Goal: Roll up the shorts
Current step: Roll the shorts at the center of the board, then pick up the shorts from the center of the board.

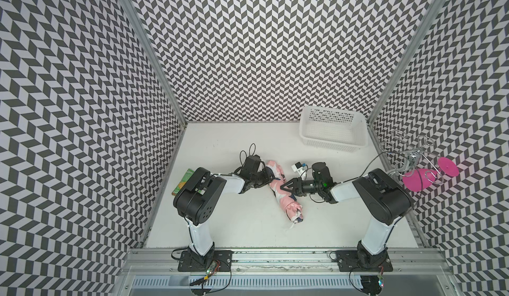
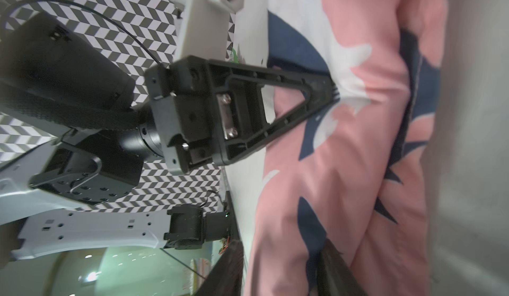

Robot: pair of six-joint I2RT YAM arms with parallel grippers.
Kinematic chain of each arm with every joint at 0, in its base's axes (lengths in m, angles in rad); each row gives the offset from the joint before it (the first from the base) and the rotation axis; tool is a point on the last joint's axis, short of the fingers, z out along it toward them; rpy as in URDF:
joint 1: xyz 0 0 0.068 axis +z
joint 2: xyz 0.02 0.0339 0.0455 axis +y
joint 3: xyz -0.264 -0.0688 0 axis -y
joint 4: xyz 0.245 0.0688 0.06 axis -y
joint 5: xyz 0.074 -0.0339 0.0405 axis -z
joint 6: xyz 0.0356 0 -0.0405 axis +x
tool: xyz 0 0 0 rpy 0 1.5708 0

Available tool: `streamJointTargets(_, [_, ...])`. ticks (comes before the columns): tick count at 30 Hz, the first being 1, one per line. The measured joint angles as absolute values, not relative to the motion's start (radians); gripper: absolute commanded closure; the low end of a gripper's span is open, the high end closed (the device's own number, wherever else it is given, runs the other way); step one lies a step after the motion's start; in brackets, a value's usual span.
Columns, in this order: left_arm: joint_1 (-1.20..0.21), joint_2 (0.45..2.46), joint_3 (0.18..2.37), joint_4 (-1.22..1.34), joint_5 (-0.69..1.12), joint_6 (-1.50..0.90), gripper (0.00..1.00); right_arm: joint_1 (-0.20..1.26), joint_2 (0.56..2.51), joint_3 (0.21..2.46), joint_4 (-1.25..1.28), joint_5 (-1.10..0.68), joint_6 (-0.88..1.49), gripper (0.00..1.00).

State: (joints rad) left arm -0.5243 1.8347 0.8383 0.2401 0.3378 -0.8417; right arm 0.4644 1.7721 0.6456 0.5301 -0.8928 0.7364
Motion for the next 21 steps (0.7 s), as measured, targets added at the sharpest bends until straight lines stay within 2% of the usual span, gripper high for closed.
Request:
streamJointTargets(4, [-0.524, 1.829, 0.857, 0.192, 0.308, -0.797, 0.84, 0.456, 1.673, 0.717, 0.315, -0.796, 0.59, 0.37])
streamJointTargets(8, [-0.524, 1.813, 0.865, 0.149, 0.275, -0.747, 0.82, 0.455, 1.683, 0.794, 0.21, -0.717, 0.512, 0.36])
streamJointTargets(15, [-0.524, 1.789, 0.851, 0.135, 0.256, -0.693, 0.79, 0.455, 1.858, 0.931, 0.187, -0.662, 0.472, 0.34])
streamJointTargets(21, [-0.524, 1.774, 0.823, 0.156, 0.258, -0.673, 0.78, 0.455, 1.988, 1.016, 0.239, -0.694, 0.472, 0.33])
